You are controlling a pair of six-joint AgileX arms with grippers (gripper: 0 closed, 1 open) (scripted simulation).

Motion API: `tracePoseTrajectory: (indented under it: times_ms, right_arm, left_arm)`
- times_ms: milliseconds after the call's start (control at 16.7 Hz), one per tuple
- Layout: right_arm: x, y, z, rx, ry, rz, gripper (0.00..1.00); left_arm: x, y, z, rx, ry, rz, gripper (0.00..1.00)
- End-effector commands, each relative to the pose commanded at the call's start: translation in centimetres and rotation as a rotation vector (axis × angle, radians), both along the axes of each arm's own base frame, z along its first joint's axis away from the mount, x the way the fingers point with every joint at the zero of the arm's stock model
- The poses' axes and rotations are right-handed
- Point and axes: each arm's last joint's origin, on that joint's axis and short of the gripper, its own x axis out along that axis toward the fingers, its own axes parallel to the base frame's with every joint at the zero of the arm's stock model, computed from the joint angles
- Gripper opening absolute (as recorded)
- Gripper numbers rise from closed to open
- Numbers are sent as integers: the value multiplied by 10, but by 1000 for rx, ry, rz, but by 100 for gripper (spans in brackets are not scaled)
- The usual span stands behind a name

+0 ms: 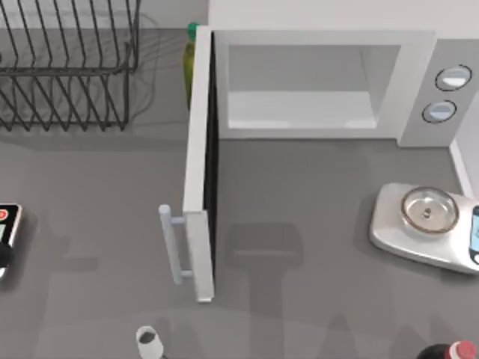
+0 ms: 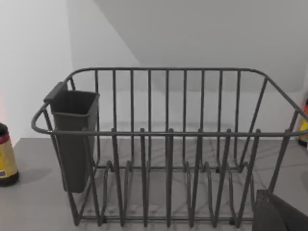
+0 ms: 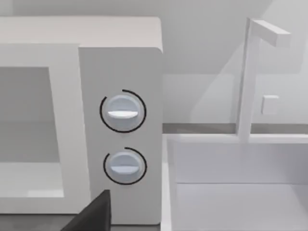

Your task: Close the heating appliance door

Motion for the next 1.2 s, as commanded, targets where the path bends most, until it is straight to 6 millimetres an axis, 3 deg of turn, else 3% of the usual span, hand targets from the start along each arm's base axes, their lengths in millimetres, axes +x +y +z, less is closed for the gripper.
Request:
tracePoseTrajectory:
  times_ms: [360, 660, 960, 1200]
  right_arm:
    - [0, 0, 0, 0, 0, 0, 100]
    - [0, 0, 0, 0, 0, 0, 100]
    - [0, 0, 0, 0, 0, 0, 100]
    - [0, 0, 0, 0, 0, 0, 100]
  left_arm:
    - [0, -1, 2, -7, 10, -4, 0]
    - [13, -14, 25, -80, 193, -40, 0]
    - [47, -48, 46, -96, 505, -52, 0]
    - [72, -85, 48, -39, 698, -34, 0]
